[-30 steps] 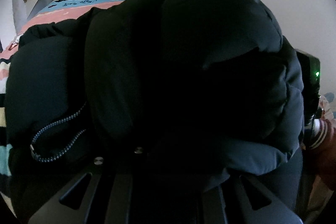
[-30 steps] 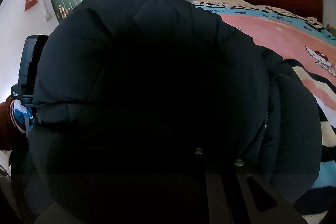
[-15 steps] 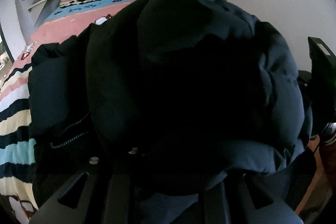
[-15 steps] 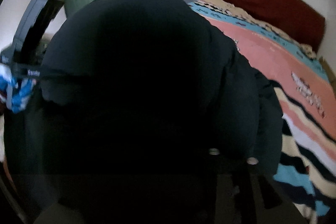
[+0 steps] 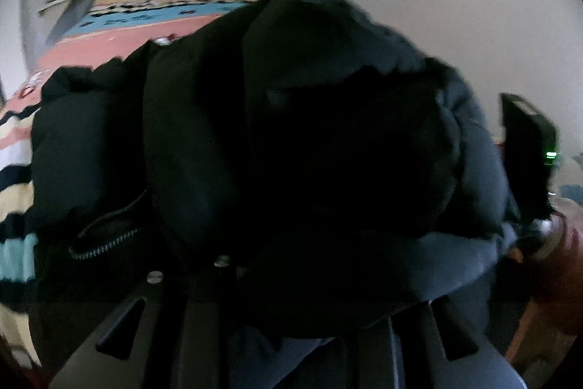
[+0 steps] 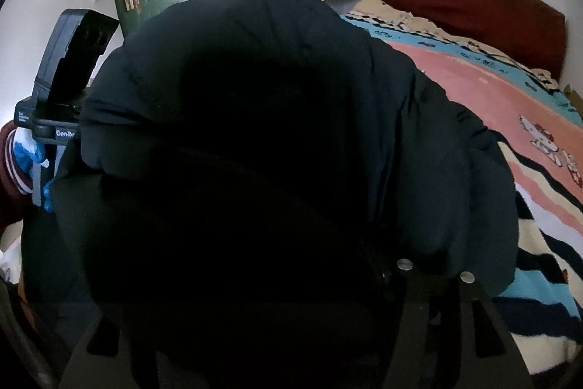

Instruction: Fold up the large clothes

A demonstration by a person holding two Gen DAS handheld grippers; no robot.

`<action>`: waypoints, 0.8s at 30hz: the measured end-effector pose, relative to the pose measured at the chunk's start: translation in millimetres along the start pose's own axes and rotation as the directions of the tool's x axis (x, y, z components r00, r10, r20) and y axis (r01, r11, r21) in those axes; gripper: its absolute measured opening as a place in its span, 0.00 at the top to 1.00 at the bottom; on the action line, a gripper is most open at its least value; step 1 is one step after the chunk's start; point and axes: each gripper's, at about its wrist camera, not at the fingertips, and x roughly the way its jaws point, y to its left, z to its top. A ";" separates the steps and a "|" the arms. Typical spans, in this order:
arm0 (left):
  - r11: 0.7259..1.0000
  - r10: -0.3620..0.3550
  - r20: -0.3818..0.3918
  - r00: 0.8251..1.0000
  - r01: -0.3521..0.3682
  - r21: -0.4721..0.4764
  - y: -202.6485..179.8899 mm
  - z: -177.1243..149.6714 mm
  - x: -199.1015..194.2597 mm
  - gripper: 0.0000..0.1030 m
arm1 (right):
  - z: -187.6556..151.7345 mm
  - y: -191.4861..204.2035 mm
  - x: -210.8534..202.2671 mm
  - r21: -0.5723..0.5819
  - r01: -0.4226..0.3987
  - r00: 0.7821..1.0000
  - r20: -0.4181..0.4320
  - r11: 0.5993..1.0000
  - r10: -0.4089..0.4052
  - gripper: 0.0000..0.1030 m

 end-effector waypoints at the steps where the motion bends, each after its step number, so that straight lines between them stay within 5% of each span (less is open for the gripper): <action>1: 0.999 -0.017 0.005 1.000 0.017 0.028 0.8 0.4 -4.6 0.77 | 1.2 -0.2 0.0 -0.003 -0.007 1.000 -0.001 1.000 0.007 0.39; 4: 0.995 -0.062 -0.014 0.998 0.063 0.083 9.9 4.7 -11.8 0.75 | 3.0 2.6 -2.3 -0.022 -0.021 1.000 -0.009 1.000 0.021 0.35; 12: 0.965 -0.052 -0.044 0.998 0.062 0.257 10.9 7.8 -18.2 0.62 | 12.4 20.8 -19.4 -0.083 -0.012 1.000 0.010 0.996 0.013 0.03; 20: 0.910 -0.071 0.013 0.997 0.059 0.411 2.5 34.9 -5.1 0.59 | 19.9 14.5 -20.1 -0.072 0.026 0.999 0.038 0.997 -0.023 0.01; 24: 0.904 -0.163 0.059 0.985 0.125 0.409 -2.9 46.2 -0.2 0.59 | 26.0 6.4 -1.3 -0.066 0.035 0.999 0.028 0.997 -0.034 0.01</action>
